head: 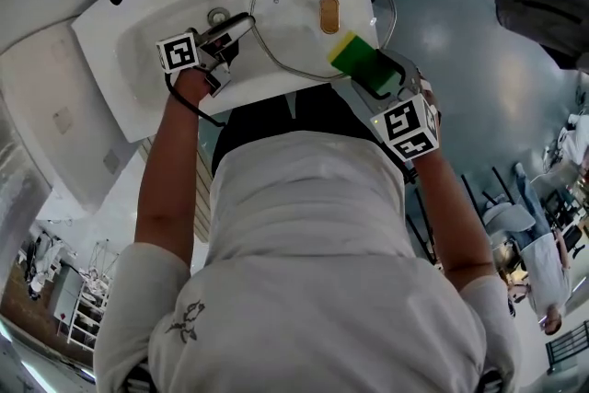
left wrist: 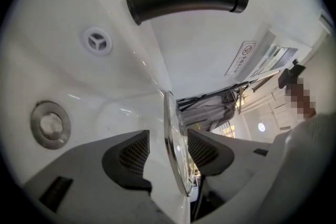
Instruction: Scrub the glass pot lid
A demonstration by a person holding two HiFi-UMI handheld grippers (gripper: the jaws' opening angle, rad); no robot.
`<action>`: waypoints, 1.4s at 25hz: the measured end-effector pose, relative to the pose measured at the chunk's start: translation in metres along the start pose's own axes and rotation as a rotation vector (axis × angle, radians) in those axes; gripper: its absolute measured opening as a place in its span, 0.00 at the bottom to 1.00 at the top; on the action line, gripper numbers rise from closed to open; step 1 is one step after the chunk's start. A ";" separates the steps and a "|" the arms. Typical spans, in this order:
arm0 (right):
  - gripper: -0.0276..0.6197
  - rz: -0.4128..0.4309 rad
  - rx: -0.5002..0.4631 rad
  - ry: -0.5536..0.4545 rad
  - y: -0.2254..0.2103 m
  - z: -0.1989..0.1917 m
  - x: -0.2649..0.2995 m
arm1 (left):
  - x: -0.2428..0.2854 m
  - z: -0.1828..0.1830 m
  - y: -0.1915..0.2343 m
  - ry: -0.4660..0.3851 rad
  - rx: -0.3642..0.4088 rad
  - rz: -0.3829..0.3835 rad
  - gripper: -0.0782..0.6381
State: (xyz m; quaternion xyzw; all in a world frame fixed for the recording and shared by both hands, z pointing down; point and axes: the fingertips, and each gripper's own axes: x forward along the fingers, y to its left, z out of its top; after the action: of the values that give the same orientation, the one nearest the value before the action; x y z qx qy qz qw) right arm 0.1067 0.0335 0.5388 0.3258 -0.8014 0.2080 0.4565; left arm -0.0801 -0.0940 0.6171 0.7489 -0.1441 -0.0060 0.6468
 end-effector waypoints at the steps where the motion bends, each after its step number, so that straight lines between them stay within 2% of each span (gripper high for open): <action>1: 0.49 0.004 0.000 -0.013 0.000 0.003 -0.002 | -0.005 0.006 0.003 -0.028 0.017 0.019 0.42; 5: 0.49 0.011 -0.002 -0.070 -0.003 0.022 -0.011 | -0.031 0.022 0.006 -0.090 0.060 0.108 0.43; 8: 0.49 0.015 -0.008 -0.115 -0.008 0.038 -0.018 | -0.042 0.033 -0.009 -0.118 0.102 0.101 0.43; 13: 0.49 0.025 0.019 -0.194 -0.014 0.063 -0.035 | -0.062 0.047 -0.050 -0.165 0.202 0.132 0.43; 17: 0.49 0.026 -0.015 -0.263 -0.024 0.088 -0.054 | -0.074 0.062 -0.098 -0.235 0.307 0.147 0.43; 23: 0.49 0.002 -0.029 -0.382 -0.043 0.125 -0.094 | -0.077 0.061 -0.176 -0.277 0.499 0.169 0.43; 30: 0.49 -0.034 -0.096 -0.491 -0.054 0.150 -0.144 | -0.058 0.044 -0.279 -0.323 0.700 0.095 0.42; 35: 0.49 -0.069 -0.126 -0.548 -0.058 0.154 -0.177 | -0.050 0.029 -0.344 -0.372 0.891 0.113 0.28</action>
State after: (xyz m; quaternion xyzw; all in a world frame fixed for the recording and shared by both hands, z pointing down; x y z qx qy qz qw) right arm 0.1214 -0.0455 0.3107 0.3681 -0.8946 0.0465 0.2491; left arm -0.0626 -0.0693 0.2691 0.9302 -0.2864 -0.0423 0.2258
